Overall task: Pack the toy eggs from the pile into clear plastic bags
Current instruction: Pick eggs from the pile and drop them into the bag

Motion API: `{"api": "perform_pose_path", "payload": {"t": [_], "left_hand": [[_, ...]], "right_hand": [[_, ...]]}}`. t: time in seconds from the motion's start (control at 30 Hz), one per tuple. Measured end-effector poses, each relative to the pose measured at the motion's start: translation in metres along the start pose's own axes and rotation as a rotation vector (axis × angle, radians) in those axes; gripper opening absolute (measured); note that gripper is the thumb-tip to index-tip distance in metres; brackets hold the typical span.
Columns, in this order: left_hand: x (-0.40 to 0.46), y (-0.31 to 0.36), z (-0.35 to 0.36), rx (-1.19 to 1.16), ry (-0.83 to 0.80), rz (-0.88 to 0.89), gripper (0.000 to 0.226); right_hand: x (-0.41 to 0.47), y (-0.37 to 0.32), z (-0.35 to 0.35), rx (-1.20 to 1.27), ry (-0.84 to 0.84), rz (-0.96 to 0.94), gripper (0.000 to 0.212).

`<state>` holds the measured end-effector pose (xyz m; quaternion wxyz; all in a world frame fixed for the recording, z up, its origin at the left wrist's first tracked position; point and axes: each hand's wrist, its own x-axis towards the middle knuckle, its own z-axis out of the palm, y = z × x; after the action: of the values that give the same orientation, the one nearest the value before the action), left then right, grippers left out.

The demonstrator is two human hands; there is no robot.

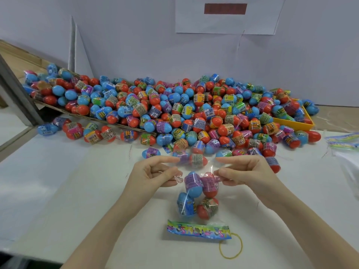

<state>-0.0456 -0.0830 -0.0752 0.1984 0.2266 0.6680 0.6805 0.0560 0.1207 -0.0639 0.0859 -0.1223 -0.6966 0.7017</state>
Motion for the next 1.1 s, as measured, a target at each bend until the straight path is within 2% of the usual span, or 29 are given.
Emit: {"api": "perform_pose_path", "payload": {"t": [0.27, 0.37, 0.5, 0.6, 1.0, 1.1], "left_hand": [[0.001, -0.001, -0.011, -0.038, -0.129, 0.01, 0.024], [0.002, 0.001, -0.016, -0.009, -0.174, -0.004, 0.018], [0.009, 0.001, -0.026, 0.044, -0.218, -0.048, 0.034], [0.01, 0.003, -0.027, 0.03, -0.263, -0.076, 0.017], [0.011, -0.009, -0.029, 0.02, -0.287, -0.042, 0.025], [0.01, -0.007, -0.026, 0.061, -0.283, -0.022, 0.01]], "right_hand": [[-0.002, 0.004, -0.001, 0.009, -0.028, -0.073, 0.017], [-0.003, 0.004, -0.001, -0.038, -0.058, -0.107, 0.037], [-0.004, 0.003, 0.0, -0.065, -0.1, -0.12, 0.043], [-0.004, 0.003, 0.001, -0.093, -0.11, -0.139, 0.046], [-0.007, 0.003, 0.005, -0.25, -0.138, -0.218, 0.048], [-0.008, 0.002, 0.007, -0.318, -0.146, -0.235, 0.043]]}}
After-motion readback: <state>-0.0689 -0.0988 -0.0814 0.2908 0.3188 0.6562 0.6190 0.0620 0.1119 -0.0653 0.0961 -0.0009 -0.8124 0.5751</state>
